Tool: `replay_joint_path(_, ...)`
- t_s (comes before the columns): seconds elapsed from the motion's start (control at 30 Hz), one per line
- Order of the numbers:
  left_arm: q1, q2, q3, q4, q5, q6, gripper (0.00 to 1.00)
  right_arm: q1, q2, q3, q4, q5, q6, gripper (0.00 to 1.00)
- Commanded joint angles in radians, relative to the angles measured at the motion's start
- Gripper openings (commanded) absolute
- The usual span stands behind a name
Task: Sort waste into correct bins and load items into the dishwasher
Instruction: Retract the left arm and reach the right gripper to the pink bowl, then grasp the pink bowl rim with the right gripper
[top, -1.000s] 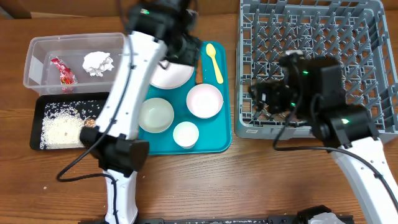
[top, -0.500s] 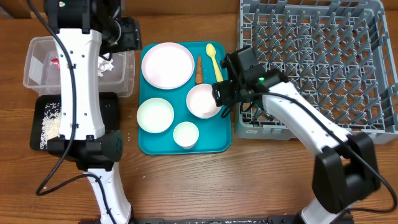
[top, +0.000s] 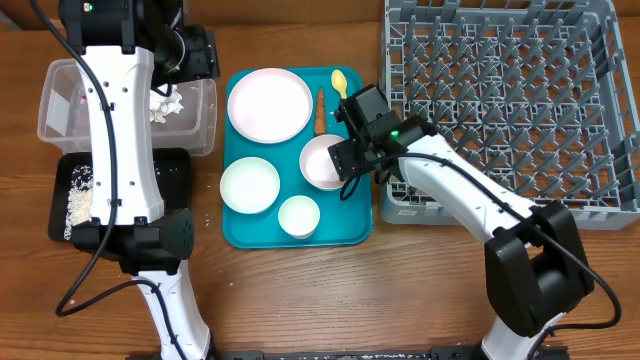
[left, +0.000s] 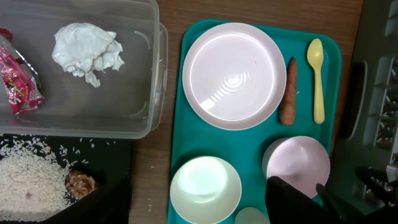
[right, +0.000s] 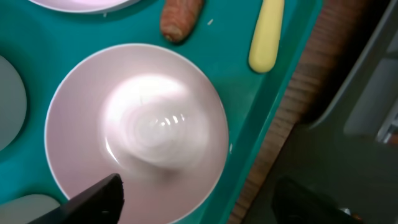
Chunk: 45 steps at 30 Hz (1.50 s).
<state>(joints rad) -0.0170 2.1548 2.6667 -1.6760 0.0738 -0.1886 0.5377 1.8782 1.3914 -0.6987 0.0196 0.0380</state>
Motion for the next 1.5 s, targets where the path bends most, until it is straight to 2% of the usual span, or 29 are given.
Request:
replay_joint_path(0.0,0.005,-0.017,0.018,0.006,-0.003,-0.014,0.72,0.008,0.032,0.026,0.015,0.032,-0.045,0.74)
replay_joint_path(0.27,0.005,-0.017,0.018,0.006,-0.003,-0.014,0.73,0.052,0.132,0.026,0.035,0.039,-0.073,0.62)
replay_joint_path(0.57,0.005,-0.017,0.018,0.012,-0.003,-0.014,0.77,0.061,0.136,0.026,0.035,0.062,-0.069,0.36)
replay_joint_path(0.77,0.005,-0.017,0.018,0.013,-0.003,-0.014,0.81,0.061,0.136,0.067,-0.026,0.062,-0.068,0.29)
replay_joint_path(0.93,0.005,-0.017,0.018,0.020,-0.003,-0.014,0.86,0.061,0.125,0.242,-0.196,0.062,-0.069,0.20)
replay_joint_path(1.0,0.005,-0.017,0.018,0.021,-0.003,-0.014,0.92,0.061,0.115,0.349,-0.278,0.063,-0.068,0.18)
replay_joint_path(1.03,0.005,-0.017,0.018,0.021,-0.003,-0.014,1.00,0.061,0.112,0.402,-0.314,0.068,-0.066,0.17)
replay_joint_path(1.27,0.005,-0.017,0.018,0.047,-0.011,-0.014,1.00,0.054,0.109,0.753,-0.475,0.279,-0.008,0.04)
replay_joint_path(1.37,0.005,-0.017,0.018,0.057,-0.011,-0.014,1.00,0.042,0.109,0.781,-0.500,0.274,-0.016,0.04)
replay_joint_path(1.4,0.005,-0.017,0.018,0.056,-0.011,-0.014,1.00,0.037,0.113,0.779,-0.515,0.244,-0.015,0.08)
replay_joint_path(1.47,0.005,-0.017,0.018,0.055,-0.011,-0.014,1.00,0.030,0.129,0.769,-0.539,0.132,-0.015,0.23)
